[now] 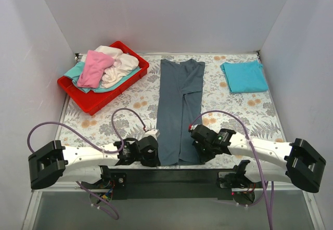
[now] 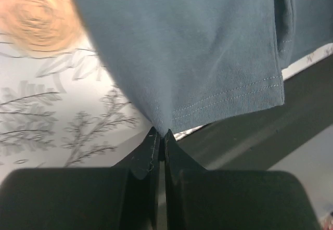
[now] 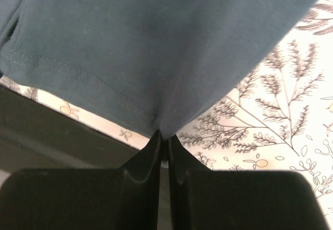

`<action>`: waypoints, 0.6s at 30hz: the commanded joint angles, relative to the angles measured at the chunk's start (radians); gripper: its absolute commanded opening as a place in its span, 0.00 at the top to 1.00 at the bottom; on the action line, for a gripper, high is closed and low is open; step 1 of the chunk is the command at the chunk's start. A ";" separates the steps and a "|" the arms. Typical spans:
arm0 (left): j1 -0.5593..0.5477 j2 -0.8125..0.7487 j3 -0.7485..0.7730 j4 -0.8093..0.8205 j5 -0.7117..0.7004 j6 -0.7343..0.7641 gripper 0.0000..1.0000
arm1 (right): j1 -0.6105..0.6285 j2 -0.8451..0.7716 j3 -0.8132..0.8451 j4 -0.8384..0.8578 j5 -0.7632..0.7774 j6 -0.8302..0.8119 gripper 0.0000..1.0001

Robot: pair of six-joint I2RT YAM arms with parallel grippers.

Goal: Fold and stack the t-shirts
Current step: Fold the tshirt

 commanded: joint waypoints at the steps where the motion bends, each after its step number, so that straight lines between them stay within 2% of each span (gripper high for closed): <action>1: -0.027 0.081 0.010 -0.116 0.137 0.065 1.00 | 0.007 0.020 0.056 -0.093 -0.121 -0.089 0.99; 4: -0.049 0.100 0.027 -0.109 0.223 0.082 1.00 | 0.007 0.037 0.059 -0.102 -0.217 -0.131 0.99; 7: -0.055 0.030 0.041 -0.126 0.185 0.063 1.00 | 0.007 0.033 0.071 -0.111 -0.204 -0.138 0.99; 11: -0.056 -0.115 0.055 -0.139 -0.016 0.019 1.00 | 0.007 -0.038 0.120 -0.110 -0.084 -0.090 0.99; 13: -0.055 -0.141 0.064 -0.111 -0.091 0.005 1.00 | 0.007 -0.056 0.163 -0.111 0.026 -0.062 0.99; 18: -0.041 -0.085 0.063 0.015 -0.188 0.032 1.00 | 0.007 -0.062 0.226 -0.090 0.221 -0.027 0.99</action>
